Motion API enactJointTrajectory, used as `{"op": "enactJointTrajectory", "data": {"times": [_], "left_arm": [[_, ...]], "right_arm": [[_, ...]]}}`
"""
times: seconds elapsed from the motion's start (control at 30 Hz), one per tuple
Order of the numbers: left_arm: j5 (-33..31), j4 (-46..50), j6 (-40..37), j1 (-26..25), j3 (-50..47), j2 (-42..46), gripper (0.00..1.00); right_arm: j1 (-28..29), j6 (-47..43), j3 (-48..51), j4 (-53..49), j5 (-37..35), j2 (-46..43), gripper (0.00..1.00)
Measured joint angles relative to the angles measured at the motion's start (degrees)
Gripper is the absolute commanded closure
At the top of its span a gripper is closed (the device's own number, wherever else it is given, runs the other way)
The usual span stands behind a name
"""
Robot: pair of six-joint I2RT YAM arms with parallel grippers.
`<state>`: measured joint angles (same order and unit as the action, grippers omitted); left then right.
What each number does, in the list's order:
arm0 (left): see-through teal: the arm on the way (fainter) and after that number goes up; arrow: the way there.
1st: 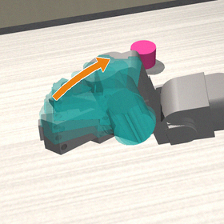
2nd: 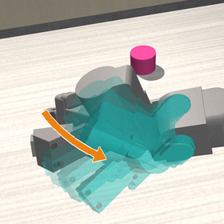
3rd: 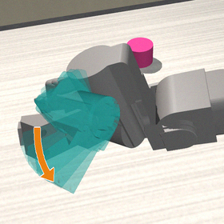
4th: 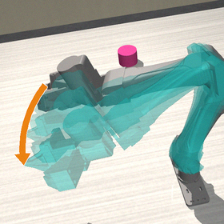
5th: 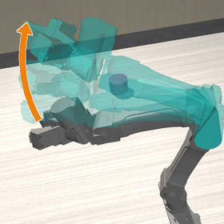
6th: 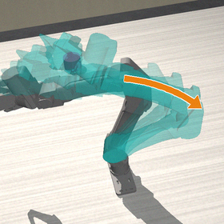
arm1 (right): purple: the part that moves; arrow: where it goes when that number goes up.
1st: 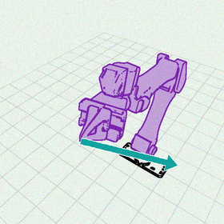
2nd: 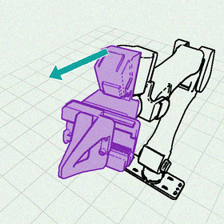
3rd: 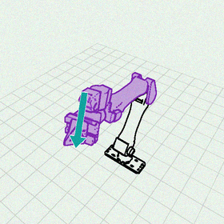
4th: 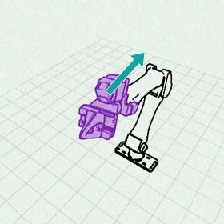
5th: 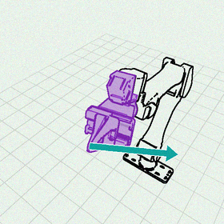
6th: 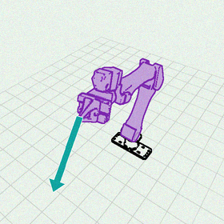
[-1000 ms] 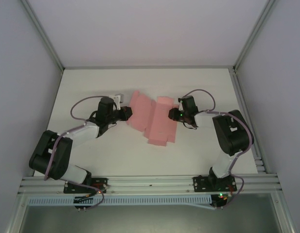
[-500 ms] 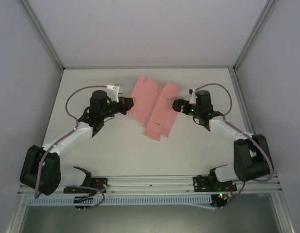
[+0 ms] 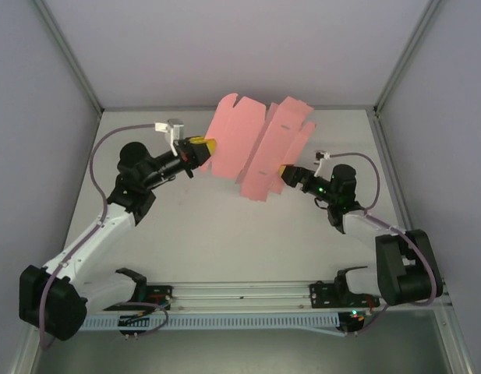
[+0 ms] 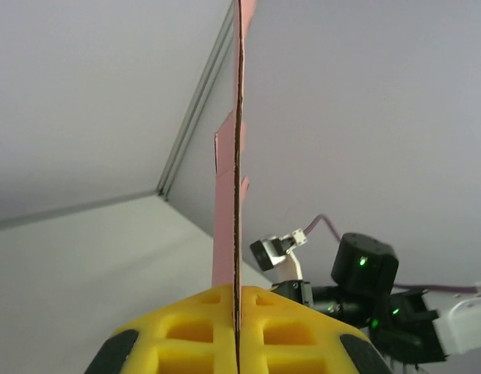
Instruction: Assemble paper box
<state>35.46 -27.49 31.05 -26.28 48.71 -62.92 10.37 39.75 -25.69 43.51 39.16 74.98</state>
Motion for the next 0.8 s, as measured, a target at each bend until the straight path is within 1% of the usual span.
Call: {"op": "enactJointTrajectory", "data": {"times": [0.07, 0.17, 0.2, 0.23, 0.27, 0.33, 0.37, 0.4, 0.47, 0.53, 0.57, 0.6, 0.7, 0.73, 0.8], "left_arm": [[0.02, -1.44, 1.51, -0.04, 0.17, 0.74, 1.00], [-0.02, -3.28, 3.32, -0.04, 0.33, 1.36, 1.00], [-0.02, -3.91, 3.87, -0.04, 0.33, 1.46, 1.00], [-0.07, -4.72, 4.52, -0.04, 0.33, 1.51, 1.00], [-0.07, -5.42, 5.01, -0.02, 0.33, 1.51, 1.00], [-0.13, -6.49, 5.77, -0.04, 0.33, 1.53, 1.00], [-0.39, -6.80, 6.05, -0.04, 0.33, 1.57, 1.00], [-0.79, -6.88, 6.21, -0.07, 0.31, 1.68, 1.00], [-1.84, -6.84, 6.34, -0.09, 0.31, 2.05, 1.00], [-2.78, -6.73, 6.32, -0.09, 0.28, 2.56, 1.00], [-3.08, -6.62, 6.32, -0.09, 0.22, 2.75, 1.00], [-3.43, -6.43, 6.32, -0.09, 0.15, 2.93, 1.00], [-4.87, -5.68, 6.03, -0.09, -0.15, 3.17, 1.00], [-5.62, -4.94, 5.81, -0.09, -0.22, 3.32, 0.92], [-7.87, -3.04, 4.57, -0.09, -0.96, 4.09, 0.72]], "right_arm": [[0.00, 3.28, 0.90, 8.28, 1.99, 1.36, 0.23], [0.00, 8.83, 1.99, 20.55, 4.70, 3.85, 0.30], [0.00, 10.75, 2.08, 24.39, 5.49, 4.98, 0.35], [0.02, 12.96, 2.01, 28.61, 6.47, 6.40, 0.46], [0.02, 14.40, 1.86, 30.97, 7.17, 7.34, 0.53], [0.02, 17.68, 1.18, 35.10, 8.37, 9.38, 0.62], [0.02, 18.71, 0.90, 36.17, 8.70, 10.03, 0.66], [0.00, 19.58, 0.76, 37.07, 8.94, 10.36, 0.67], [0.00, 20.68, 0.76, 38.66, 9.22, 10.47, 0.78], [0.00, 21.64, 0.76, 39.78, 9.42, 10.27, 0.85], [0.00, 21.79, 0.76, 40.13, 9.53, 10.14, 0.87], [0.02, 22.01, 0.76, 40.46, 9.70, 9.97, 0.87], [0.00, 21.68, 0.76, 40.57, 10.49, 9.44, 0.95], [0.00, 21.14, 0.74, 40.13, 10.71, 9.27, 0.99], [0.02, 19.50, 0.42, 37.05, 11.19, 8.52, 1.00]]}}
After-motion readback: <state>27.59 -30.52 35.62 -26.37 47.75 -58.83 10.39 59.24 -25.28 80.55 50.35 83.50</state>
